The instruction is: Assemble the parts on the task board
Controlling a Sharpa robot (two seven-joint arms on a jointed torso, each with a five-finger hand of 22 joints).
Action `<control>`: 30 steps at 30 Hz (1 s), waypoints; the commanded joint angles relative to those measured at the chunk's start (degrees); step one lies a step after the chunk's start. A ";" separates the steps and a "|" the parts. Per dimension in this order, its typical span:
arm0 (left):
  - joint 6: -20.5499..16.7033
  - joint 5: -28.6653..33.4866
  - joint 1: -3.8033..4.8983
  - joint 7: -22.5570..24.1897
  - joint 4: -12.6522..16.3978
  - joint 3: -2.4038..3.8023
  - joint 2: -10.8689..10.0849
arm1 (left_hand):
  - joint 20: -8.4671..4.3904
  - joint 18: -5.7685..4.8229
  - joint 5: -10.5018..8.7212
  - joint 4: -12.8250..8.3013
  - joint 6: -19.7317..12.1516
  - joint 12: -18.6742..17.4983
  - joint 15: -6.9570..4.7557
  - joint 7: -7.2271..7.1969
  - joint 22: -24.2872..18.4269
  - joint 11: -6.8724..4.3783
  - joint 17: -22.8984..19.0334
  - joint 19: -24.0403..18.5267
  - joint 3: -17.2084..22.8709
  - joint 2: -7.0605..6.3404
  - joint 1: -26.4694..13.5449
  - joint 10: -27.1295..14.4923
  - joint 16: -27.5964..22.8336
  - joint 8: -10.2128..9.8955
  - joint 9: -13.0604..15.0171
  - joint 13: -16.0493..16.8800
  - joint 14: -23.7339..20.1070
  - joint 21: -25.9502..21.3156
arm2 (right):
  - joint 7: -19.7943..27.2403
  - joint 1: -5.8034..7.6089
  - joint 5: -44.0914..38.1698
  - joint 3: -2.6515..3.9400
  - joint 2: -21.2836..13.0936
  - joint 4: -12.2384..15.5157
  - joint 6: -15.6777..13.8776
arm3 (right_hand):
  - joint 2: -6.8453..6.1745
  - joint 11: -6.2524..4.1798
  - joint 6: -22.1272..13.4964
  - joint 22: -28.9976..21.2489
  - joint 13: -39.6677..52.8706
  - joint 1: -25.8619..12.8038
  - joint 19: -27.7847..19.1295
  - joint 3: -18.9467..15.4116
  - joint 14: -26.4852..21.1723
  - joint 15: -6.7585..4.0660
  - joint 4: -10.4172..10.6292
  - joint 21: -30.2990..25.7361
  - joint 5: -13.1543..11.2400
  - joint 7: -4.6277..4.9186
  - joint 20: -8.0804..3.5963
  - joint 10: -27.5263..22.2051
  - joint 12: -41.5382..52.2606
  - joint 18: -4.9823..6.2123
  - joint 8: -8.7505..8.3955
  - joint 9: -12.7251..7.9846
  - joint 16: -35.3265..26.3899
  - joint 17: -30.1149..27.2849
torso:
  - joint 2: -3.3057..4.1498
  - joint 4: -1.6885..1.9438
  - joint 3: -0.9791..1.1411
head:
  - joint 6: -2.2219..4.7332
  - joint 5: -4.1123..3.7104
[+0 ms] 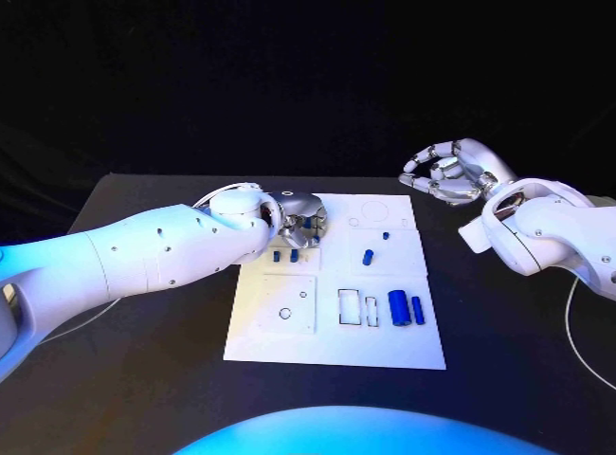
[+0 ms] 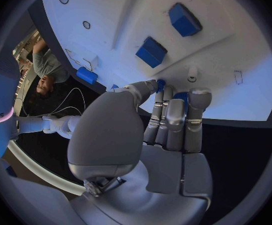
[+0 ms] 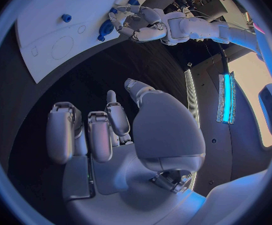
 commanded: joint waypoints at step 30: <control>-1.76 1.19 -0.84 0.49 0.33 0.01 -0.98 | 0.09 -1.15 -0.68 -4.07 3.73 -8.23 -0.16 0.30 5.45 0.13 -0.12 1.75 4.40 0.77 0.41 6.23 2.26 -3.56 -0.48 -3.25 2.74 5.05 | 0.62 -0.03 -0.16 0.01 0.05 0.12 0.39 | 0.32 -0.12 -0.46 0.11 0.19 -0.45 0.28 0.03 3.70 -0.12 0.29 -0.11 0.29 0.06 -0.36 0.09 -0.07 1.13 0.30 -0.08 -0.30 5.35 | -0.11 0.03 -0.03 | 0.01 0.05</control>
